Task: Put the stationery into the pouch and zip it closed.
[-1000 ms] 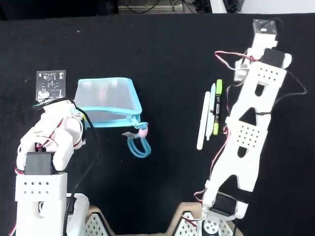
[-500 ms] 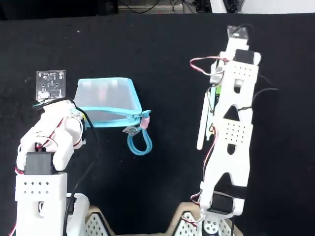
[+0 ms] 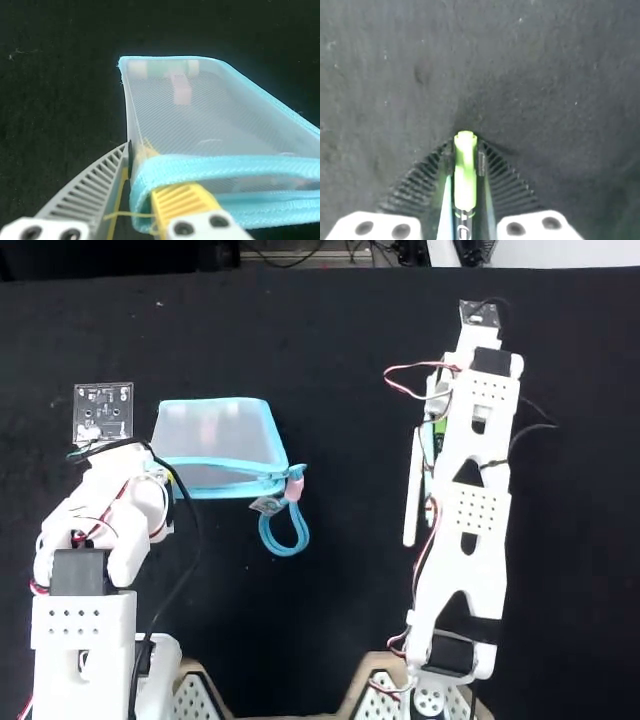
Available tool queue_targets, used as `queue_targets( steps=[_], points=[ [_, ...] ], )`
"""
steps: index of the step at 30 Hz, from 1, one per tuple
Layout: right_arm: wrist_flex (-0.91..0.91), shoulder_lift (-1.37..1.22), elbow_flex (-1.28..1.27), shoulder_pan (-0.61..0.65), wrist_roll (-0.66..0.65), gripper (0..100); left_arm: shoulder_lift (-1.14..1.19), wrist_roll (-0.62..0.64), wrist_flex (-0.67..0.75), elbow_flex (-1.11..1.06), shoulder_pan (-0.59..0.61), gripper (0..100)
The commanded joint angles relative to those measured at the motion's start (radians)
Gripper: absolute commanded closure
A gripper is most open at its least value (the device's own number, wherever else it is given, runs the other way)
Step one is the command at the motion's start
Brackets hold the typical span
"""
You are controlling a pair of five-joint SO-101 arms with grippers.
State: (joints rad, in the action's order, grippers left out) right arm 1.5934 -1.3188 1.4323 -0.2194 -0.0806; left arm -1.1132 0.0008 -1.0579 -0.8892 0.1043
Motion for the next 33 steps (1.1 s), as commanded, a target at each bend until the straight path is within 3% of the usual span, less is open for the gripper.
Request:
queue_targets(
  steps=[1, 11, 17, 21, 25, 33],
  points=[
    [0.055, 0.088, 0.008, -0.009, -0.058, 98.8, -0.009, 0.005, 0.018, 0.015, -0.005, 97],
    [0.078, 0.223, 0.007, -0.089, -0.198, 98.8, -0.009, 0.005, 0.018, 0.013, -0.005, 97],
    [0.172, 0.243, -0.002, -0.13, -0.37, 98.8, -0.009, 0.005, 0.018, 0.013, -0.007, 97],
    [0.175, 0.251, -0.001, -0.181, -0.359, 98.8, -0.009, 0.005, 0.017, 0.013, -0.008, 97],
    [0.176, 0.28, -0.056, -0.215, -0.265, 98.8, -0.009, 0.005, 0.017, 0.013, -0.007, 97],
    [0.149, 0.556, -0.539, -0.216, -0.282, 98.8, -0.008, 0.005, 0.017, 0.013, -0.007, 97]
  ],
)
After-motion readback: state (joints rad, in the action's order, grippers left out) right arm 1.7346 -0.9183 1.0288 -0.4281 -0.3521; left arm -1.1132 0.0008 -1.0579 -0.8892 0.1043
